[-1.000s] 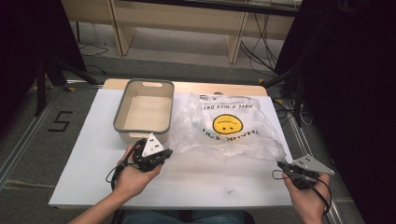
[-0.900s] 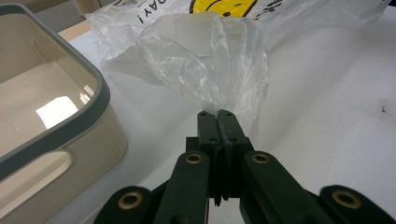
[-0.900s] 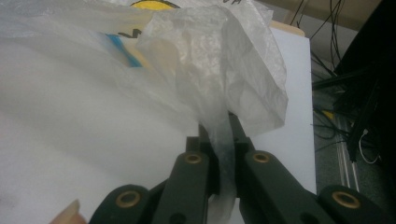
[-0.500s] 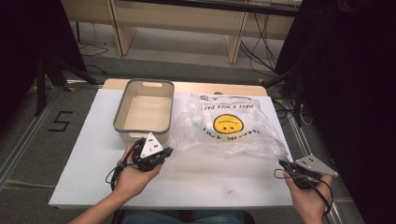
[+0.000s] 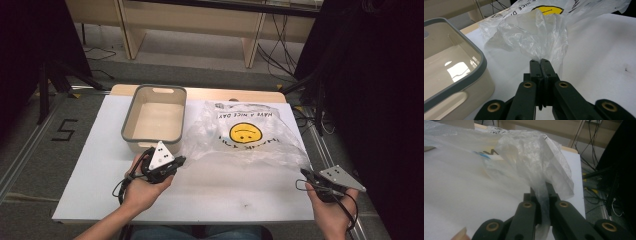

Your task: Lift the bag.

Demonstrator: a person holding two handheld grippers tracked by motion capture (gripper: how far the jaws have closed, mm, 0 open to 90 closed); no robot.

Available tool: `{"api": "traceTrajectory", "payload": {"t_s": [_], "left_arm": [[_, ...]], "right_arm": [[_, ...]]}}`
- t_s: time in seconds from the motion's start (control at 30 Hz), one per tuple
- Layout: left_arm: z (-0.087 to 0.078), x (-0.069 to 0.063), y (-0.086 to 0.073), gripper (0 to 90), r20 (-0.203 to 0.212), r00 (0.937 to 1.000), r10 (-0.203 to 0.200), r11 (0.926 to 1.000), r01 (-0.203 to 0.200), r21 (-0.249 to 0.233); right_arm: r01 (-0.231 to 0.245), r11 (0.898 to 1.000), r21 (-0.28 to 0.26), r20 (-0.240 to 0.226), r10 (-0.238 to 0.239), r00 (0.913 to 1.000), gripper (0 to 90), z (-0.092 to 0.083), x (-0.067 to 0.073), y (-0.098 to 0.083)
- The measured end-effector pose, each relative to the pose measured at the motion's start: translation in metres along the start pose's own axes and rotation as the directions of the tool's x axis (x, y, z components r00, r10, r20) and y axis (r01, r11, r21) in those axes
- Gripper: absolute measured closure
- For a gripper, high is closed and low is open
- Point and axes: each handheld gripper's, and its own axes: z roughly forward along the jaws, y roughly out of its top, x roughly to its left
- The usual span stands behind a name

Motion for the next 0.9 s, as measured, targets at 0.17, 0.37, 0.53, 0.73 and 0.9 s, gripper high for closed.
{"api": "traceTrajectory", "payload": {"t_s": [0.17,0.37,0.53,0.73,0.9], "left_arm": [[-0.002,0.0,0.002,89.4,-0.003,1.0,0.0,0.9999,0.0,-0.013],[-0.005,-0.002,0.005,89.4,-0.004,1.0,0.007,0.9996,-0.007,-0.029],[-0.007,-0.002,0.007,89.4,-0.003,1.0,0.007,0.9994,-0.007,-0.034],[-0.008,-0.002,0.008,89.4,-0.007,1.0,0.005,0.9988,-0.006,-0.048],[-0.01,-0.002,0.009,89.4,-0.007,0.9999,0.007,0.9986,-0.008,-0.052]], "right_arm": [[0.004,1.0,-0.012,0.004,-0.004,1.0,90.0,-0.001,0.0,0.001],[0.003,1.0,-0.029,0.013,-0.003,0.9999,90.0,-0.003,0.0,0.004],[0.009,0.999,-0.04,0.021,-0.008,0.9997,90.0,-0.004,0.0,0.005],[0.012,0.999,-0.053,0.028,-0.01,0.9996,90.0,-0.004,0.0,0.007],[0.017,0.997,-0.071,0.036,-0.015,0.9992,90.0,-0.006,0.0,0.01]]}}
